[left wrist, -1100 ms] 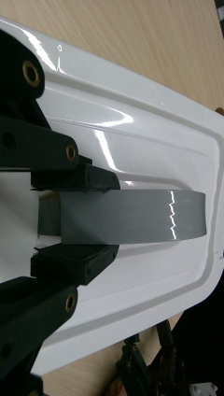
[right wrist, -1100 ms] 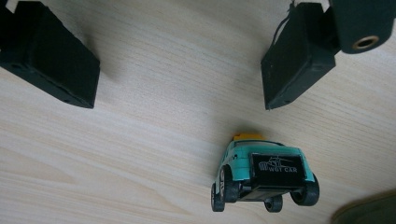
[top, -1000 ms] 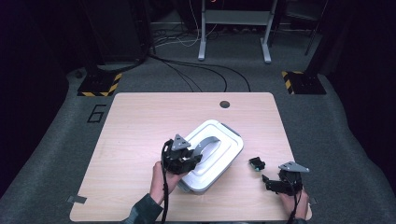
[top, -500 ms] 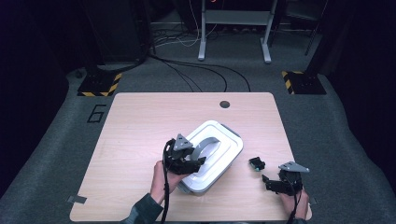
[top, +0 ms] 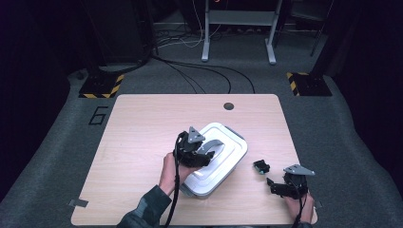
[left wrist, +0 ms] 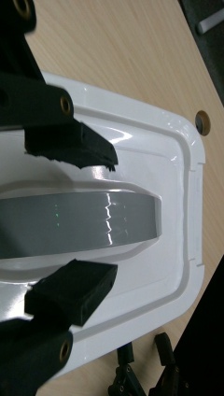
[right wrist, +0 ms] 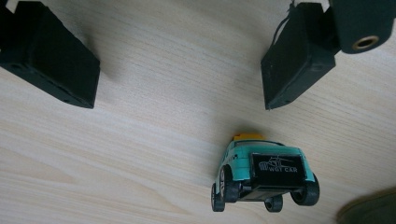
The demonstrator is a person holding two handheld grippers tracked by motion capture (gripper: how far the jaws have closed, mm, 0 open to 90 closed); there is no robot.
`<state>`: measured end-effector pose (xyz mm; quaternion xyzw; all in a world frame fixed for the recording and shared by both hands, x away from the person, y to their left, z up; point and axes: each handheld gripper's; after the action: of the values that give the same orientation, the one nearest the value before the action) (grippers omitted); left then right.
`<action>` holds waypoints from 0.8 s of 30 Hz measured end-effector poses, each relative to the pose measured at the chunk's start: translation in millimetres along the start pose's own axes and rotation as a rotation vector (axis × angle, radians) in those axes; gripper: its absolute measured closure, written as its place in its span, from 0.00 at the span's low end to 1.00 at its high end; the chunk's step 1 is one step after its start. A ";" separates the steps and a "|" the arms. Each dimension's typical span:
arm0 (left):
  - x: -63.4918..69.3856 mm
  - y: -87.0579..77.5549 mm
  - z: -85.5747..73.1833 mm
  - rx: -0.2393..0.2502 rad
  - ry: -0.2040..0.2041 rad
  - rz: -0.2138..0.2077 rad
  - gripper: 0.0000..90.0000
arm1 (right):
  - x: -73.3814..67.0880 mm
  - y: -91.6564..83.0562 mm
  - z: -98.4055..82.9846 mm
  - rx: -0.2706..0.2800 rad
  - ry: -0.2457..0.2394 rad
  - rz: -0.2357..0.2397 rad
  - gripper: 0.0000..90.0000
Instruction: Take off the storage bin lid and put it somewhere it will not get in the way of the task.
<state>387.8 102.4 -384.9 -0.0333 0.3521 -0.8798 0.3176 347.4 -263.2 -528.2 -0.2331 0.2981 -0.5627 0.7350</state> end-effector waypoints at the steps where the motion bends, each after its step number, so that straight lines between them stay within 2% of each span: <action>1: -1.1 1.5 0.3 0.000 0.006 0.002 0.53 | 0.0 0.0 0.0 0.000 0.000 0.000 0.12; 4: -2.4 3.5 1.3 0.005 0.004 -0.002 0.64 | 0.0 0.0 0.0 0.001 -0.002 0.000 0.12; 6: -0.6 3.0 2.8 0.012 0.020 0.011 0.71 | 0.0 -0.1 0.0 0.000 0.001 0.000 0.12; 15: 0.2 -0.8 7.6 0.036 0.020 -0.002 0.73 | 0.0 -0.1 0.0 0.000 0.000 0.000 0.12; 20: -1.1 -8.3 12.0 0.063 0.015 -0.007 0.74 | 0.2 0.1 0.0 0.001 0.001 0.004 0.12; 24: -3.6 -15.6 13.9 0.072 0.026 -0.002 0.74 | 0.0 0.0 0.0 0.000 0.002 0.002 0.12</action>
<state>386.2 104.8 -363.9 -0.0109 0.3242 -0.8926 0.3129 347.4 -263.2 -528.2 -0.2324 0.2989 -0.5623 0.7352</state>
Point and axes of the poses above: each handheld gripper's, and its own axes: y roughly forward along the jaws, z roughly out of its top, x roughly to its right, and after that the axes turned 14 degrees about y, right-handed
